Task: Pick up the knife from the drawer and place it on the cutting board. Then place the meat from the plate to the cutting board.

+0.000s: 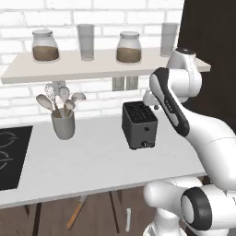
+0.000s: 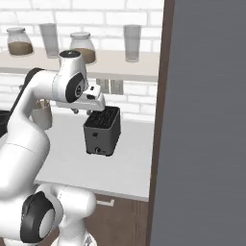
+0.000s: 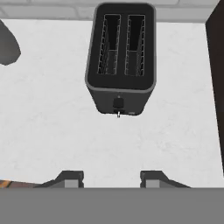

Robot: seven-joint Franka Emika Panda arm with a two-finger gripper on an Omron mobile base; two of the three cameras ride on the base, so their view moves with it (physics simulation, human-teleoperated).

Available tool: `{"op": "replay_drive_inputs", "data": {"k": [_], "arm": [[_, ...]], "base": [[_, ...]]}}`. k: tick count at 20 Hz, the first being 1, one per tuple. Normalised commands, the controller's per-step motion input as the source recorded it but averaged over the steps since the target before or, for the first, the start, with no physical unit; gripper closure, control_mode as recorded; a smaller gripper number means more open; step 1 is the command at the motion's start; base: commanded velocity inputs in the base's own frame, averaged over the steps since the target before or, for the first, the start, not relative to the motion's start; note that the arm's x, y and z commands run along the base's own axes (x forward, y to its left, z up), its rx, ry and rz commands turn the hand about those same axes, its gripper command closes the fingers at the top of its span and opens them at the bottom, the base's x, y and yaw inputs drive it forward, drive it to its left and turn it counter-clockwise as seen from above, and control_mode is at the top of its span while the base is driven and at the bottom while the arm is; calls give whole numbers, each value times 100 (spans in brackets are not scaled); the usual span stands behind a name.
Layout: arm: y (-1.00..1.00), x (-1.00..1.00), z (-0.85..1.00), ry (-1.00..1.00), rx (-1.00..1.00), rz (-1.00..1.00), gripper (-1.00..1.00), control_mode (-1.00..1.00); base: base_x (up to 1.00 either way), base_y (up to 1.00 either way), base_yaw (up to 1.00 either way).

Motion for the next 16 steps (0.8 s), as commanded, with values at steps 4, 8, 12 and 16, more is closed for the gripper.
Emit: {"op": "replay_drive_inputs", "data": {"k": [4, 8, 12, 16], "arm": [[0, -2, 0, -1, 0, 0, -100, 100], [0, 0, 0, 0, 0, 0, -100, 100], [0, 0, 0, 0, 0, 0, -100, 100], [0, 0, 0, 0, 0, 0, -100, 100]], "base": [[-3, 0, 0], [-36, -12, 28], [-21, -31, 78], [-20, -30, 85]]}}
